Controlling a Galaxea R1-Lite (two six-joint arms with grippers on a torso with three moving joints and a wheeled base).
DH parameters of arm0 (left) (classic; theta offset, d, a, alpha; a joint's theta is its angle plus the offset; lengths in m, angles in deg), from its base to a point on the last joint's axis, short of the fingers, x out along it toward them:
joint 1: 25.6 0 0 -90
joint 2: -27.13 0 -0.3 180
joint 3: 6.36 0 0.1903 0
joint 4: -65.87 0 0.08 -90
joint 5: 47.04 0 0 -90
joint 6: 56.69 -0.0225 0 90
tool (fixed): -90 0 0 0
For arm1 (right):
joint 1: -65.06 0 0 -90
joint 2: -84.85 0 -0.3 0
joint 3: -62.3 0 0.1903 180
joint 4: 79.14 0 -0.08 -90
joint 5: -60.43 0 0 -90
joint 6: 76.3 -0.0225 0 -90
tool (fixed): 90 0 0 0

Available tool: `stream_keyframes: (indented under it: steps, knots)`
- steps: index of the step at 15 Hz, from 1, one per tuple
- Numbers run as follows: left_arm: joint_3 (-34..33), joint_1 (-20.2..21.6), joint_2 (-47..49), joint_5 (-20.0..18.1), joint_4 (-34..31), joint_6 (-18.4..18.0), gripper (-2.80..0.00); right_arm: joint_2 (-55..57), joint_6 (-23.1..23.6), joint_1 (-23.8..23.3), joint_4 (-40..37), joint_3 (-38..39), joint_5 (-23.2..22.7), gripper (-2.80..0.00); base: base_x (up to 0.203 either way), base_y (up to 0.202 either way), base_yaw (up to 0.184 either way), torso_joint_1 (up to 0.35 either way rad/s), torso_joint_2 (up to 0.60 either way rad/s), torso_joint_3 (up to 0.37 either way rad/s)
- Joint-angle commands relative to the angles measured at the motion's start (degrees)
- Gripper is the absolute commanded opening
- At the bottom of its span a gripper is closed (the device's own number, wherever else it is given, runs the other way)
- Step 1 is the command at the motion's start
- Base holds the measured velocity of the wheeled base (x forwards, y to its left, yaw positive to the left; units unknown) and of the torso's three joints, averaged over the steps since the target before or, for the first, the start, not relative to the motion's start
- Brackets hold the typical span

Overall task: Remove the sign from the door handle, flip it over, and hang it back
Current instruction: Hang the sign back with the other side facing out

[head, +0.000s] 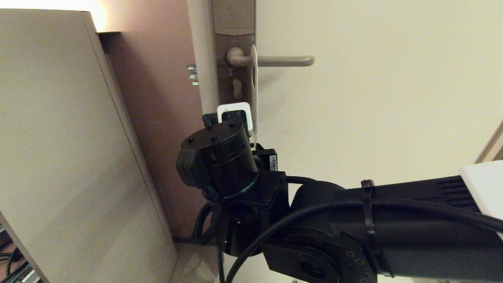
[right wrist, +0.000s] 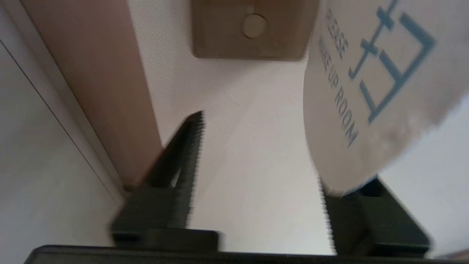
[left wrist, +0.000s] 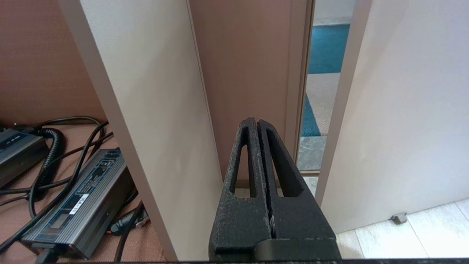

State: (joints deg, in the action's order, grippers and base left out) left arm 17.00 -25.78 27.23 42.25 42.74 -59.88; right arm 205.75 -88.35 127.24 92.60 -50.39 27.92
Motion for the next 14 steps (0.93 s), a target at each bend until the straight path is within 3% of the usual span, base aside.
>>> stream_keyframes:
  steps: [1,14]
  knots:
    - [0.0,0.01,-0.01,-0.06,0.02,-0.06,-2.8,-2.08,-0.08,0.04,0.19,1.82,0.31,0.0,0.0,0.0,0.0,0.0,0.0,0.0]
    - [0.0,0.01,-0.01,0.0,0.02,-0.06,-2.8,-24.9,-0.54,0.04,-4.56,24.92,-1.4,0.0,0.0,0.0,0.0,0.0,0.0,0.0]
